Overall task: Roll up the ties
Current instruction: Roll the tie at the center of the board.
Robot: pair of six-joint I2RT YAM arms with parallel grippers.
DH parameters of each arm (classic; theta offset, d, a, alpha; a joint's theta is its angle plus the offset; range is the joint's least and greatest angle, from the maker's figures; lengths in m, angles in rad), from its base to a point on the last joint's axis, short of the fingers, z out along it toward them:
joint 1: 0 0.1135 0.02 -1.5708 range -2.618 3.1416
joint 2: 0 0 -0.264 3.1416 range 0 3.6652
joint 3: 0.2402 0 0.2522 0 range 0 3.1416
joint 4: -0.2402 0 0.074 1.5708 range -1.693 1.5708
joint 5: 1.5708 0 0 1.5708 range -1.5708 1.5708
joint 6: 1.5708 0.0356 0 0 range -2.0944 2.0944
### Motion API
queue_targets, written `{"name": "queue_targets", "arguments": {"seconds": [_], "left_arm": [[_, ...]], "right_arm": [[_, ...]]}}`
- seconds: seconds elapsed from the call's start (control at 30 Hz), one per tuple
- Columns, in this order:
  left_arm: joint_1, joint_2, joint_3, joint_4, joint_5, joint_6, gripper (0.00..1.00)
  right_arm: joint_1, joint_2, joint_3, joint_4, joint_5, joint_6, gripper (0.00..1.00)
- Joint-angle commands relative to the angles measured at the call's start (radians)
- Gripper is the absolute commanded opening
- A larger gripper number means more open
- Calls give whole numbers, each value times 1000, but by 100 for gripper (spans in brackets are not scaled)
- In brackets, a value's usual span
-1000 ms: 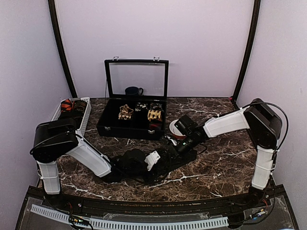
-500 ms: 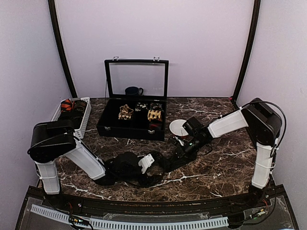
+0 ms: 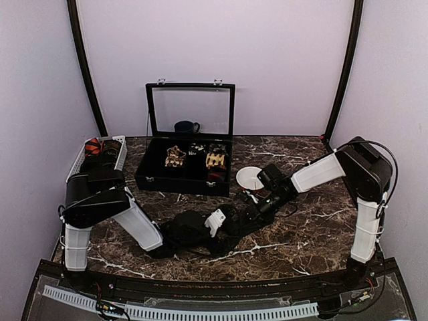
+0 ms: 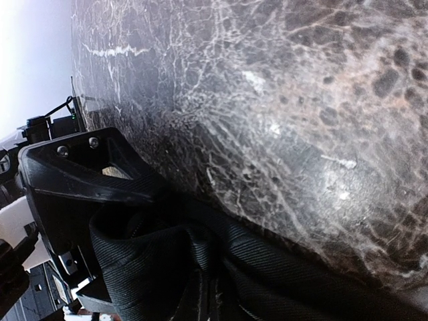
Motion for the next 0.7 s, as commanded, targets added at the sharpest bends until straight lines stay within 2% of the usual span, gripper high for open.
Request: {"name": "queue_targets", "arguments": {"seconds": [0.0, 0.07, 0.13, 0.17, 0.23, 0.3, 0.37, 0.43, 0.67], "left_arm": [[-1, 32, 43, 24, -39, -3, 72], [-1, 33, 44, -1, -28, 12, 56], [-1, 20, 25, -22, -26, 24, 46], [-1, 9, 15, -43, -29, 30, 43], [-1, -18, -11, -89, -44, 34, 37], [-2, -47, -40, -123, -58, 32, 35], [-2, -69, -63, -150, -63, 32, 35], [-2, -84, -81, -165, -57, 31, 35], [-2, -98, -92, -210, -32, 30, 35]], "right_arm": [[-5, 46, -45, -16, 108, 2, 0], [-4, 39, -43, -14, 105, 3, 0], [-5, 21, -33, -33, 108, -8, 0], [-6, 1, -24, -47, 110, -17, 4], [-19, -40, -4, -86, 116, -35, 19], [-40, -89, 6, -111, 114, -41, 34], [-55, -128, 19, -135, 104, -41, 42], [-54, -146, 44, -152, 86, -39, 46], [-9, -133, 120, -155, 39, 1, 50]]}}
